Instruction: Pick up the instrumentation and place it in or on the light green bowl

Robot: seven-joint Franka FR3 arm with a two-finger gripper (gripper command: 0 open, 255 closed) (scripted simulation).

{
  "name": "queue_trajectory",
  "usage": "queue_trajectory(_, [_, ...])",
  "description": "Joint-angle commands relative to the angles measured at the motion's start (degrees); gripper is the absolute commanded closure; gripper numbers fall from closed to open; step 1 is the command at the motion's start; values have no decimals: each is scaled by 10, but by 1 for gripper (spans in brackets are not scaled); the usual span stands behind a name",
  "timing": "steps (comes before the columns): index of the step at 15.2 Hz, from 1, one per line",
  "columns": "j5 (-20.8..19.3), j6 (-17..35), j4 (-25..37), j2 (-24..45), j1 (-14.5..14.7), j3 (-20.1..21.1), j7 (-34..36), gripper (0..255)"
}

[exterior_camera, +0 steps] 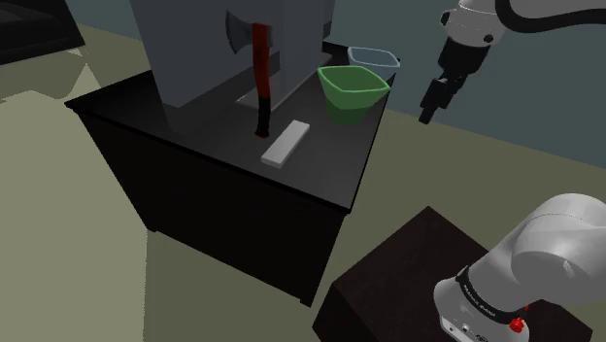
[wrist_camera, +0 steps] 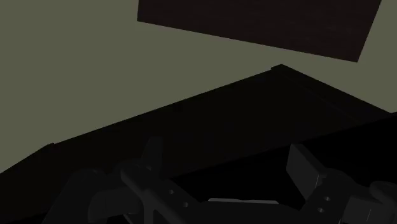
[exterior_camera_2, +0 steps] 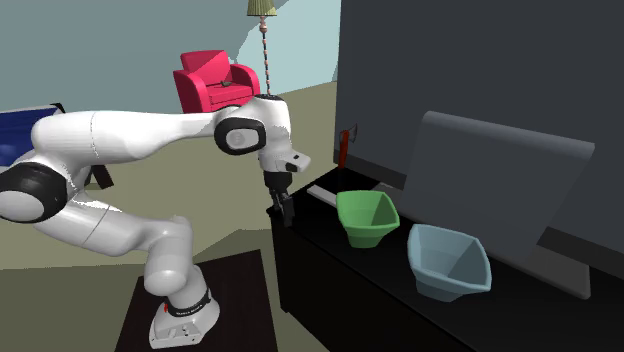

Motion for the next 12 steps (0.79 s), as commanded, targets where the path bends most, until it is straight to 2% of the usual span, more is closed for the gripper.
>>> queue_trajectory(1, [0, 0, 0, 0, 0, 0, 0, 0])
queue_trajectory(6, [54, 38, 1, 48, -3, 66, 145, 0])
queue_trajectory(12, [100, 91, 39, 139, -12, 138, 313, 0])
